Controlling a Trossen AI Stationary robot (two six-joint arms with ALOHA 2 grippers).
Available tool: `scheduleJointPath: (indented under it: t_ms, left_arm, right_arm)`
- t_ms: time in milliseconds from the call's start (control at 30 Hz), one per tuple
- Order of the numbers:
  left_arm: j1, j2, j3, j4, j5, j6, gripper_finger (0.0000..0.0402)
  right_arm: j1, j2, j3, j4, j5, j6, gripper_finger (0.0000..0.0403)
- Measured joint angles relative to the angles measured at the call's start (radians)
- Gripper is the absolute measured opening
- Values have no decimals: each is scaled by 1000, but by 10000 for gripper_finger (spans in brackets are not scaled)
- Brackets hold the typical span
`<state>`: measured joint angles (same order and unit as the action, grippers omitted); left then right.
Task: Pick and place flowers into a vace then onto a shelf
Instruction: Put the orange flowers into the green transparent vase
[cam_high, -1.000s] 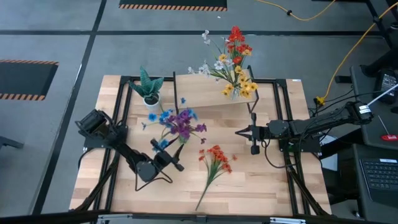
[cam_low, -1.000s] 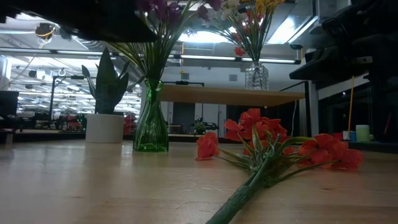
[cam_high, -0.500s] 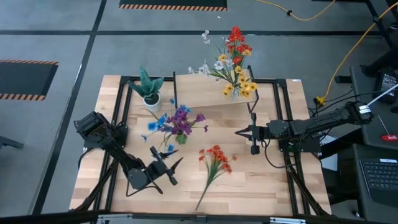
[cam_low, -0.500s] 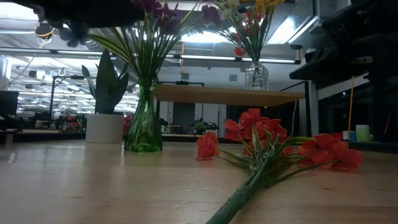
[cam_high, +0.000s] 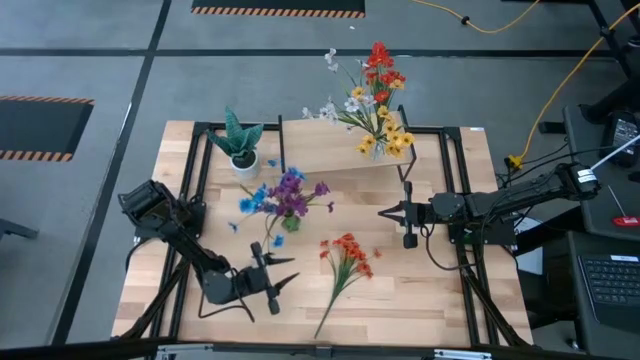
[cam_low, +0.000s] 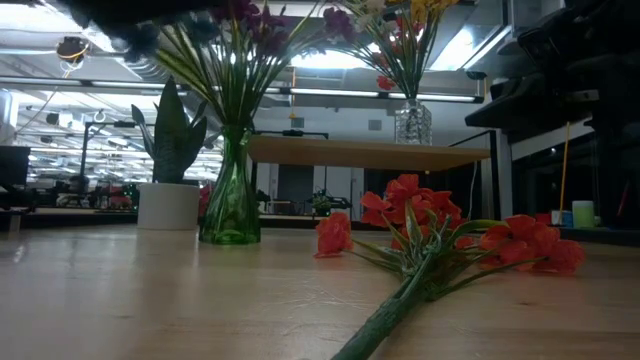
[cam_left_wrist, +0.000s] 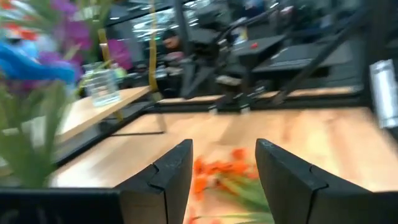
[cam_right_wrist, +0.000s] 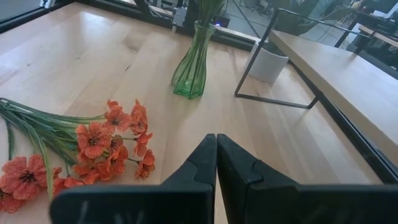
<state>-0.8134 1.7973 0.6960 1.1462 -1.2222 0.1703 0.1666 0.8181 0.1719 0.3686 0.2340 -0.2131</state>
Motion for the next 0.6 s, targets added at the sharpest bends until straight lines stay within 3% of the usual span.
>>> scheduleJointPath:
  t_ms: [167,367,600]
  left_arm:
    - [-22,0,23,114,88,110,168]
    - [-58,0,107,138,51,346,168]
    - [-71,0,132,127,-4,372,168]
  right_arm:
    - [0,0,0,5,0,0,16]
    - [0,0,0,10,0,1,16]
    - [0,0,0,10,0,0,16]
